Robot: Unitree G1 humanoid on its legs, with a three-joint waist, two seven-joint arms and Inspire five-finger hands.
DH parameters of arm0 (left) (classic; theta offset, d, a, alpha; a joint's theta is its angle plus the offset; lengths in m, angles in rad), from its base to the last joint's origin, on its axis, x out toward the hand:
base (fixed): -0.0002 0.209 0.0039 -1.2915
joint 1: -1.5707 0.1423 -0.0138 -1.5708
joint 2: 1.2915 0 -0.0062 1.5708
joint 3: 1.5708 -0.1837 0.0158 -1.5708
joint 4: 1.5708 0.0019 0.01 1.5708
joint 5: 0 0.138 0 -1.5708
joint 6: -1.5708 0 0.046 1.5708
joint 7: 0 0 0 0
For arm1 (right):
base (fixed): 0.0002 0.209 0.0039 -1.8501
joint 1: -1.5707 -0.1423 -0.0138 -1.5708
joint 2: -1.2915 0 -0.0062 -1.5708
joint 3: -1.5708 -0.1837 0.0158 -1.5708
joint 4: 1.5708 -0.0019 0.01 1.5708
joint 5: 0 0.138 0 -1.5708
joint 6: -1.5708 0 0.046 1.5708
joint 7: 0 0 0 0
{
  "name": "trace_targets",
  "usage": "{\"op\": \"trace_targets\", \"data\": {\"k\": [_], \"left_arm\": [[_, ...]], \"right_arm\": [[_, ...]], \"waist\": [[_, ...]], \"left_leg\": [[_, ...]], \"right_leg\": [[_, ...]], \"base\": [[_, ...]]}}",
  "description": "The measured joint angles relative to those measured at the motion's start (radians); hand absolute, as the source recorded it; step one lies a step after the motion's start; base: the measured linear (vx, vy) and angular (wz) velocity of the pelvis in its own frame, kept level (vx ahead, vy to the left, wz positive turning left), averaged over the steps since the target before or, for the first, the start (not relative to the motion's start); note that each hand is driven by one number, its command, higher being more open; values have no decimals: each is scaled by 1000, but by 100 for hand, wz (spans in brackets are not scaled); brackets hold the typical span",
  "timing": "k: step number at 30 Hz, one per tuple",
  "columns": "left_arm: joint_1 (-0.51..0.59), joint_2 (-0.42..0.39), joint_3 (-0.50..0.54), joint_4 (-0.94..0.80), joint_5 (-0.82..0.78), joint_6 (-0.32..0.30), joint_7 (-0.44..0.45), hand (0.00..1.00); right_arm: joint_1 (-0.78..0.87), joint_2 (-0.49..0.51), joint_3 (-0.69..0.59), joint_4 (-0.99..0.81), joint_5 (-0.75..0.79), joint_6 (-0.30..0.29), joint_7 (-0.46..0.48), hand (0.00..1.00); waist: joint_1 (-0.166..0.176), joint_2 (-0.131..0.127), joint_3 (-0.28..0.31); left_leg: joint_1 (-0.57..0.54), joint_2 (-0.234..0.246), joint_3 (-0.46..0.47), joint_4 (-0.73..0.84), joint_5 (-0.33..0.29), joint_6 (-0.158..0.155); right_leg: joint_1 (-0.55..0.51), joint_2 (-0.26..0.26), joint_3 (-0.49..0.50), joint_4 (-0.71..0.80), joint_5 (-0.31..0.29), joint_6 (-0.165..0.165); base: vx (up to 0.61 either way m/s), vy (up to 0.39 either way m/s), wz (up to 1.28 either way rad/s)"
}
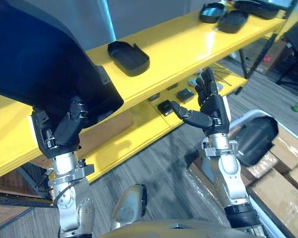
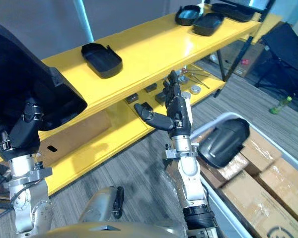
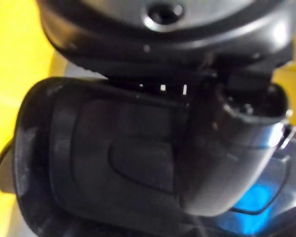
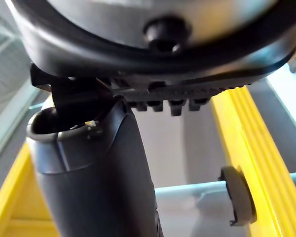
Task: Walk over and take three plastic housings, then place them on the shelf
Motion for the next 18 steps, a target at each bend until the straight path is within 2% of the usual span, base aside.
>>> {"op": "trace_targets", "data": {"k": [1,2,3,4,5,6,7,8,9,10,11,12,13,14,15,16,17,18], "left_arm": [[-1,17,19,0,0,1,12,0],[-3,26,26,0,-2,1,20,0],[-8,32,38,0,-6,2,41,0],[-21,34,41,2,-7,2,61,0],[-34,38,41,4,-6,2,69,0],[-92,54,29,16,-8,1,76,0],[-101,57,27,20,-9,1,74,0],[-131,66,20,43,-13,-3,65,0],[-136,71,17,53,-15,-3,64,0],[-133,77,10,63,-14,-2,65,0],[-126,82,11,63,-15,-2,67,0],[-122,79,10,68,-15,-4,69,0],[-97,62,-9,70,-15,3,72,0],[-88,60,-20,73,-15,6,63,0],[-88,60,-21,74,-16,13,52,0],[-97,61,-25,75,-16,24,34,0],[-106,60,-38,76,-16,26,17,0],[-106,60,-40,76,-16,26,10,0]], "right_arm": [[-9,9,9,1,0,-7,7,100],[-22,9,16,1,0,-11,11,100],[-58,3,21,1,1,-24,17,100],[-107,-9,18,-1,6,-31,22,100],[-134,-18,12,-4,12,-32,23,100],[-203,-56,-23,-46,32,-44,22,100],[-212,-63,-30,-60,42,-47,22,100],[-235,-89,-58,-114,54,-59,21,100],[-243,-96,-71,-137,58,-69,22,100],[-252,-97,-89,-174,58,-85,22,100],[-263,-95,-91,-193,65,-90,22,100],[-276,-101,-89,-193,86,-90,29,100],[-275,-114,-90,-190,104,-84,33,100],[-273,-121,-94,-188,125,-79,35,100],[-270,-120,-101,-187,126,-74,34,100],[-254,-121,-129,-188,123,-66,34,100],[-227,-122,-163,-193,121,-66,34,100],[-214,-120,-175,-193,121,-65,34,100]], "waist": [[-2,-13,-2],[-7,-15,-2],[-15,-12,0],[-15,-8,2],[-16,-7,2],[-31,2,4],[-36,-1,2],[-44,-2,-2],[-45,-2,-2],[-43,-14,-9],[-42,-44,-29],[-42,-50,-42],[-38,-9,-61],[-39,10,-69],[-40,14,-72],[-52,16,-73],[-64,15,-74],[-61,14,-74]], "left_leg": [[35,-6,-21,-46,2,14],[48,-8,-35,-61,4,28],[87,-10,-64,-92,5,42],[139,-13,-93,-130,10,37],[161,-17,-111,-147,13,36],[196,-36,-189,-177,14,32],[199,-38,-201,-178,13,31],[212,-51,-248,-180,9,22],[222,-59,-269,-180,4,15],[242,-77,-298,-179,-8,-4],[247,-99,-302,-171,-25,-23],[248,-101,-309,-158,-54,-27],[236,-47,-287,-143,-70,-44],[237,-4,-235,-153,-78,-36],[240,24,-199,-165,-75,-35],[244,84,-115,-197,-59,-39],[260,114,-55,-245,-25,-67],[271,116,-46,-274,-6,-72]], "right_leg": [[-63,5,61,98,81,24],[-93,25,78,152,38,29],[-131,77,90,200,-50,36],[-147,136,88,162,-111,33],[-154,169,90,120,-133,26],[-193,267,137,-42,-173,25],[-200,281,156,-73,-173,26],[-226,320,235,-181,-161,45],[-232,327,259,-231,-148,60],[-233,321,281,-337,-89,64],[-232,299,277,-432,55,39],[-224,286,264,-449,88,56],[-179,316,208,-497,94,45],[-143,335,168,-545,103,32],[-120,342,150,-574,109,26],[-80,348,99,-621,117,19],[-62,346,66,-639,119,18],[-60,342,61,-643,120,17]], "base": [[246,166,27],[391,145,46],[331,69,58],[398,75,65],[400,-3,122],[261,-31,116],[310,-88,166],[181,-83,111],[397,-222,142],[355,-230,121],[432,-331,128],[385,-332,112],[355,-311,91],[253,-216,71],[148,-146,82],[145,-160,95],[122,-135,87],[84,-81,47]]}}
